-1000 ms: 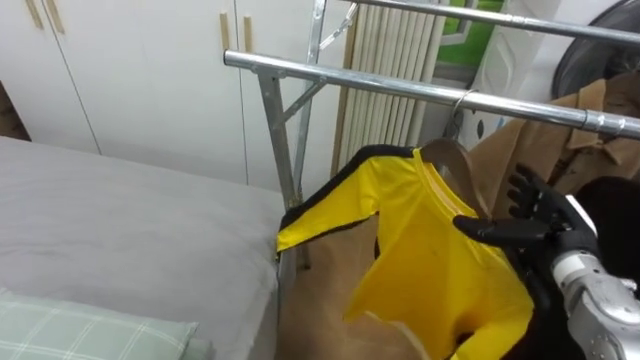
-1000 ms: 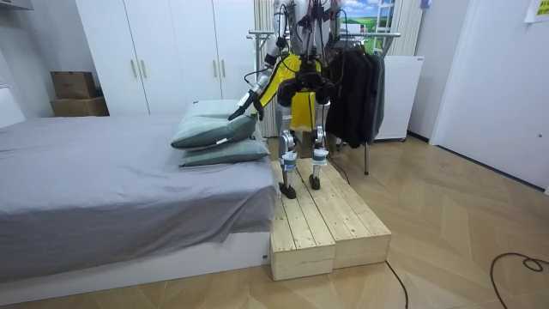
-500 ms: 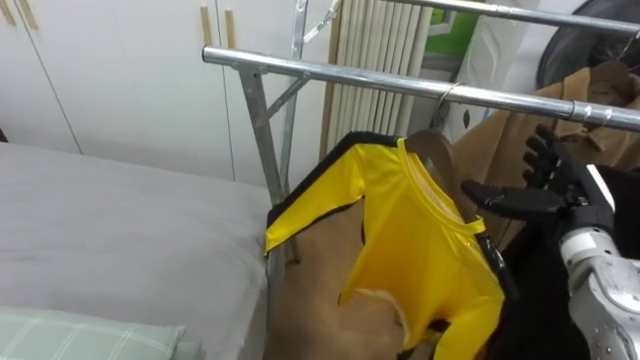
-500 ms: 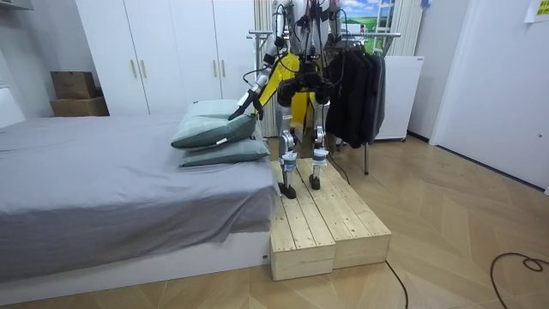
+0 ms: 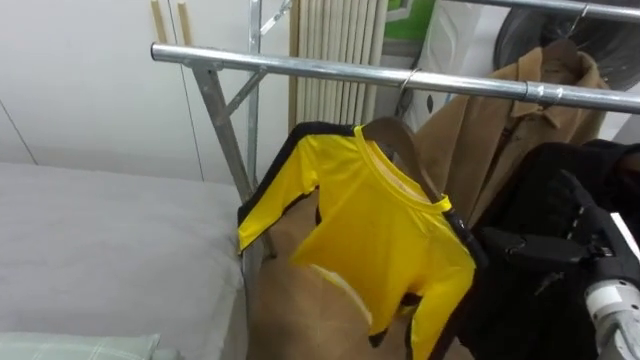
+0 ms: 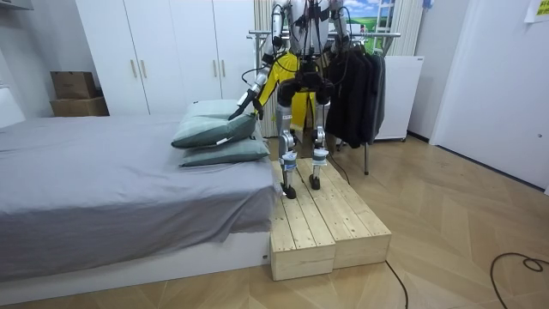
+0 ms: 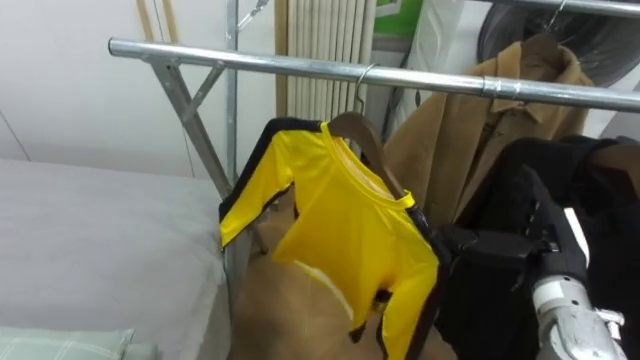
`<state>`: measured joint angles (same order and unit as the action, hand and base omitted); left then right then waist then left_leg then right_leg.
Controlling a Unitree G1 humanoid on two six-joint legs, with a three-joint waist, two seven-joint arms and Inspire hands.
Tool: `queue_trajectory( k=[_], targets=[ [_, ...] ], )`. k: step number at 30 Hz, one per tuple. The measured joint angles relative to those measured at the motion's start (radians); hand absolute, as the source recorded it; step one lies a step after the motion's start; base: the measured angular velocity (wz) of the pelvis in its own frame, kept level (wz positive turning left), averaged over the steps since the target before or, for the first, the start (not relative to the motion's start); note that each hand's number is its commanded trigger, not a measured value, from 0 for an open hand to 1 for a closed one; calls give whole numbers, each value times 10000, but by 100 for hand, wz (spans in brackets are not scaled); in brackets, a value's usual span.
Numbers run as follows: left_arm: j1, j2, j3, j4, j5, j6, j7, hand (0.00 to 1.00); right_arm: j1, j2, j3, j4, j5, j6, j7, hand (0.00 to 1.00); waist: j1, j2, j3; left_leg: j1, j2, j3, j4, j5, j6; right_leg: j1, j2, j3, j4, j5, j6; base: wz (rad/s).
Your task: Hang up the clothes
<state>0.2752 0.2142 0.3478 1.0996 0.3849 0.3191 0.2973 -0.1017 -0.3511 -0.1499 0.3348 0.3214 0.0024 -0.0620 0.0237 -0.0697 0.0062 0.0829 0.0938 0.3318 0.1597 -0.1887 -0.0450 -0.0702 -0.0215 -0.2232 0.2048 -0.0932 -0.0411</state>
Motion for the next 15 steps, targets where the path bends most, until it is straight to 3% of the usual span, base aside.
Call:
queue_trajectory(
  k=[9, 15],
  targets=[
    [4, -25, -1, -3, -8, 0, 68, 0, 1342, 142, -6, 536, -177, -9, 92, 0, -71, 84, 141, 25, 4, 74, -24, -13, -16, -13, 15, 55, -29, -9, 5, -1],
    [135, -67, -80, -1, -470, 13, 209, 0, 2039, 690, 136, 1460, -236, -10, 318, 0, -160, 161, 171, 163, 24, 234, -106, -38, -47, 21, 78, 216, -11, -9, 4, -8]
  ],
)
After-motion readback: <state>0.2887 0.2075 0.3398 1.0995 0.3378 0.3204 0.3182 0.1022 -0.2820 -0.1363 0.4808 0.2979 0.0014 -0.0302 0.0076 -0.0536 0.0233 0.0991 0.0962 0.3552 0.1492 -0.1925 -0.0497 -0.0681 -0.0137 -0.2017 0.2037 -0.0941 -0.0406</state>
